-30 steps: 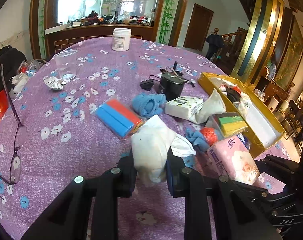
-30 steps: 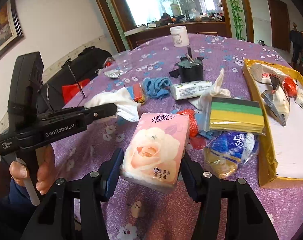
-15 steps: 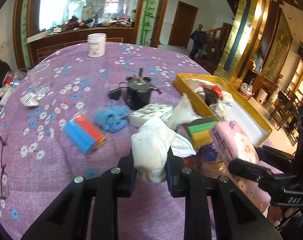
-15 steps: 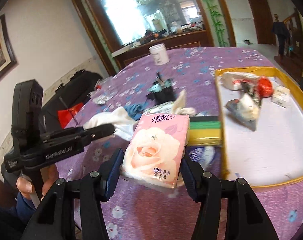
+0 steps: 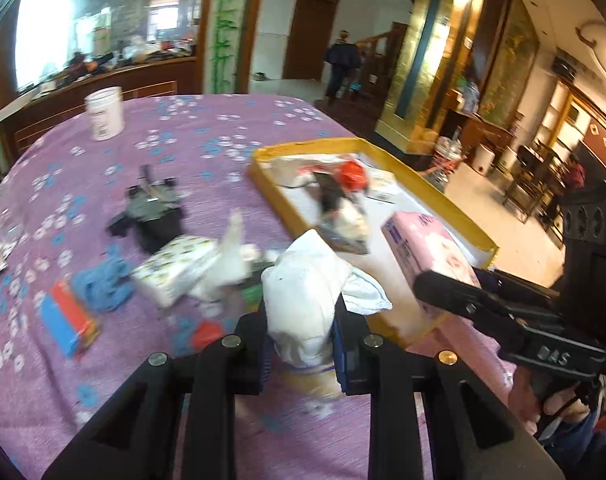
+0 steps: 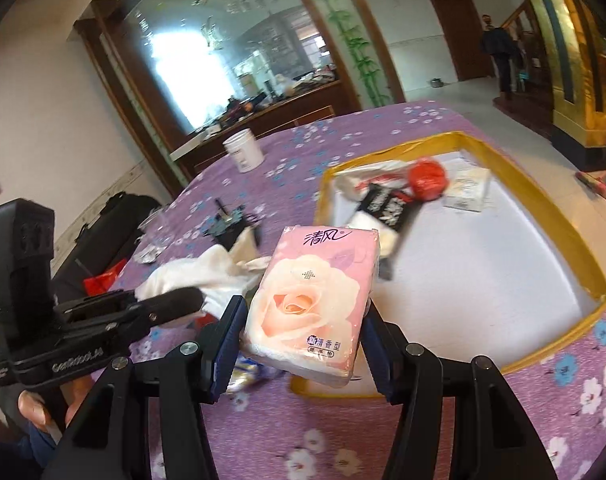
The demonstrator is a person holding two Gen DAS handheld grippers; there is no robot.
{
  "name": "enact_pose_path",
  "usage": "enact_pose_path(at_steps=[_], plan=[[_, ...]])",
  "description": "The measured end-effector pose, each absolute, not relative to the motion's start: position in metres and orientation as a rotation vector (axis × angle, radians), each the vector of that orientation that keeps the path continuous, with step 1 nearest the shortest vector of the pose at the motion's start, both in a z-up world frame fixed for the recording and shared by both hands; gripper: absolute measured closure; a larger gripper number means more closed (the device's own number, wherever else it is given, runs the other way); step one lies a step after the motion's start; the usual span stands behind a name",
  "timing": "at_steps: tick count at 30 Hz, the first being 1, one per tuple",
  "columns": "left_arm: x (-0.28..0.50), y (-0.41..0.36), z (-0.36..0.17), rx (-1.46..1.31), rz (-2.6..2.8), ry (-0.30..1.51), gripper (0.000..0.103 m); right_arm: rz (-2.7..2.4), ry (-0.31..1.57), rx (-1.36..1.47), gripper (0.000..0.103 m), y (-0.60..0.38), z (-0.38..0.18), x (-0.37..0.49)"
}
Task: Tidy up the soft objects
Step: 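Carry the white cloth and pink tissue pack over the yellow tray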
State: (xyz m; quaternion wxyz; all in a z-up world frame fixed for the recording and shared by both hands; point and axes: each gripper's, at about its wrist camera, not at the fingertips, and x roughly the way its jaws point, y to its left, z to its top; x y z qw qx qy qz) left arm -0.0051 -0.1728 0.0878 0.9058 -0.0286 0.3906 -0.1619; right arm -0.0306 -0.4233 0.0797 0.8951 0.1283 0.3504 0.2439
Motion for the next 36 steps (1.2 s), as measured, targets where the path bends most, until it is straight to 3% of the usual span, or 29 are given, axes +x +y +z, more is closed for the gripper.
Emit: enact_pose_path(at_steps=[20, 36], plan=[[0.072, -0.307, 0.060, 0.078, -0.412, 0.921, 0.079, 0.294, 0.831, 0.258, 0.043, -0.497, 0.082, 0.053], [0.091, -0.314, 0.027, 0.137, -0.320, 0.926, 0.079, 0.238, 0.996, 0.164, 0.043, -0.480, 0.053, 0.119]])
